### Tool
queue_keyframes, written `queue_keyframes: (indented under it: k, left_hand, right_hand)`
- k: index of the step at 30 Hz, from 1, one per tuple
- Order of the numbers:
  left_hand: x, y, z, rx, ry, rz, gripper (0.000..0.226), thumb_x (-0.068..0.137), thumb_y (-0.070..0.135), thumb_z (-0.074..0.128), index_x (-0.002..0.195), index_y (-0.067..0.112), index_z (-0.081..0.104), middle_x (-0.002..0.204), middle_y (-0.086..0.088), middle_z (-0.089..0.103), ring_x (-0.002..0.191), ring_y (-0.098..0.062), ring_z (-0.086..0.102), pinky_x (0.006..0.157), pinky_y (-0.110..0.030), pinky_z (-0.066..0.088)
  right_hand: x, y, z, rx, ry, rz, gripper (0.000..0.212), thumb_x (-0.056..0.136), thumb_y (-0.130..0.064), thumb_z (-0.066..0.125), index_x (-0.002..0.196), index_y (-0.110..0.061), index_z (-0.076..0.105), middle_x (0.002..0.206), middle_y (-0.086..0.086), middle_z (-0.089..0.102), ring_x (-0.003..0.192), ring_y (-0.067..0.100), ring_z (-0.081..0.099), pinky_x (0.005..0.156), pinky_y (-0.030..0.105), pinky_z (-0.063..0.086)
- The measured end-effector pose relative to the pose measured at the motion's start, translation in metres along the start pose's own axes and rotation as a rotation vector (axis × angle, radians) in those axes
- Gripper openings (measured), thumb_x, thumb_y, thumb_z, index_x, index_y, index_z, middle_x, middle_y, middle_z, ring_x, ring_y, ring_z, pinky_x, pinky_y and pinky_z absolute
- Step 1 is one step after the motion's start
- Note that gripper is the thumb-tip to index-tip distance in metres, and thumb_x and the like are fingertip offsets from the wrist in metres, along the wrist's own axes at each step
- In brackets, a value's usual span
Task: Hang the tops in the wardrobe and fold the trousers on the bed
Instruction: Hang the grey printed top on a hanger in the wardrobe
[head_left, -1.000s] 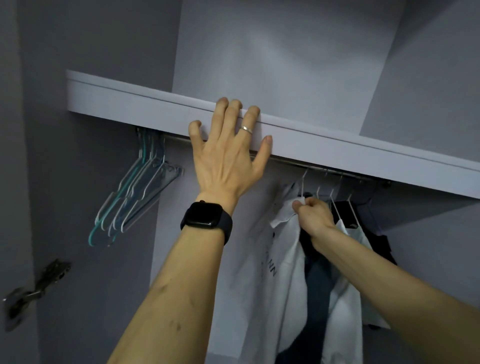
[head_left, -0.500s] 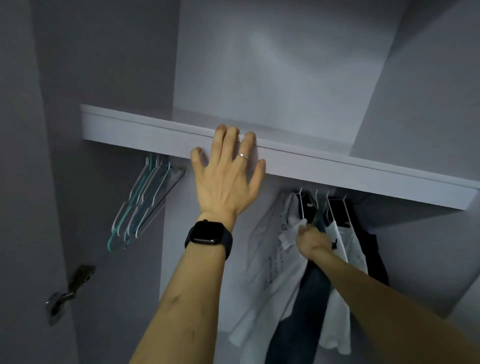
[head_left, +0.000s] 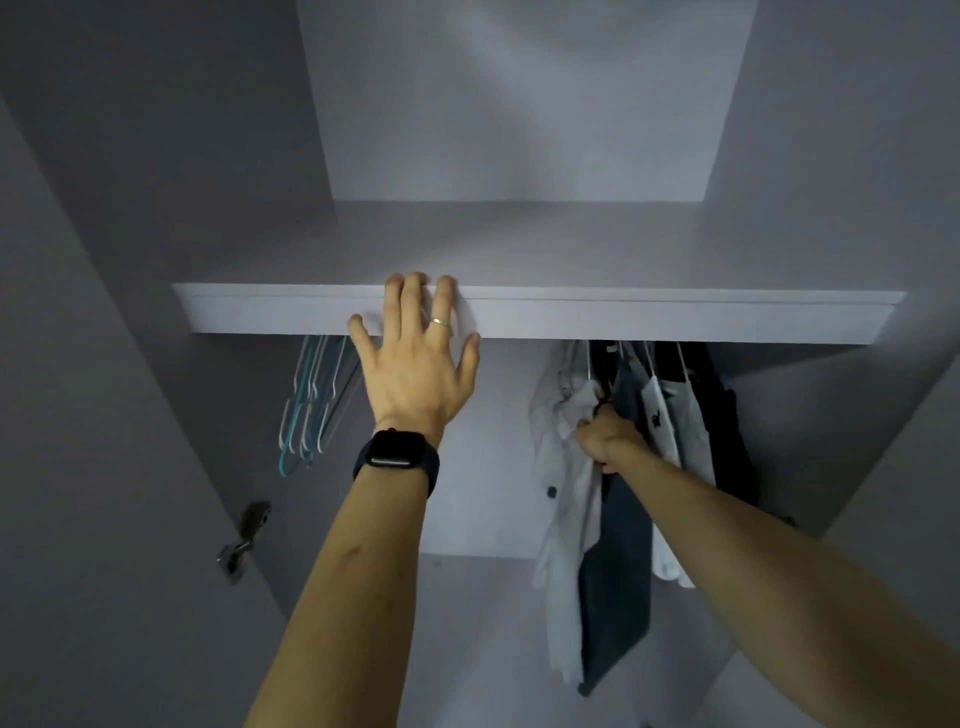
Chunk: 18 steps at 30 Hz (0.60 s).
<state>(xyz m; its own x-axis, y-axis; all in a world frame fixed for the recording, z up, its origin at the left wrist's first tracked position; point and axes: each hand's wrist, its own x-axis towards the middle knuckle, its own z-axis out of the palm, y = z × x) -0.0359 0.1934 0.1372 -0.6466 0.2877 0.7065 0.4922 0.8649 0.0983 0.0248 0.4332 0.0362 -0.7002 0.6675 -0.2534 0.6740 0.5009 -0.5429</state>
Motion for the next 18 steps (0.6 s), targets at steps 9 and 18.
queue_keyframes:
  k: [9,18]
  left_hand:
    - [-0.02,0.02,-0.013,-0.242,-0.122,-0.131,0.084,0.092,0.035,0.06,0.16,0.034,0.01,0.169,-0.001,0.002,0.156,-0.025,0.003,0.121,-0.064,0.006]
    - [-0.22,0.055,0.044,-0.505,-0.573,-0.171,0.052,0.096,0.022,0.06,0.146,0.029,0.049,0.15,0.0,0.049,0.137,-0.024,0.043,0.113,-0.043,0.037]
  right_hand:
    - [-0.094,0.078,0.001,0.297,0.11,-0.229,0.041,0.1,-0.036,0.055,0.139,-0.026,0.05,0.125,-0.008,0.062,0.108,0.019,0.06,0.086,0.029,0.045]
    - [-0.177,0.156,0.03,0.563,0.209,-0.408,0.018,0.097,-0.024,0.064,0.11,-0.034,0.071,0.108,-0.035,0.065,0.099,-0.012,0.06,0.076,0.002,0.044]
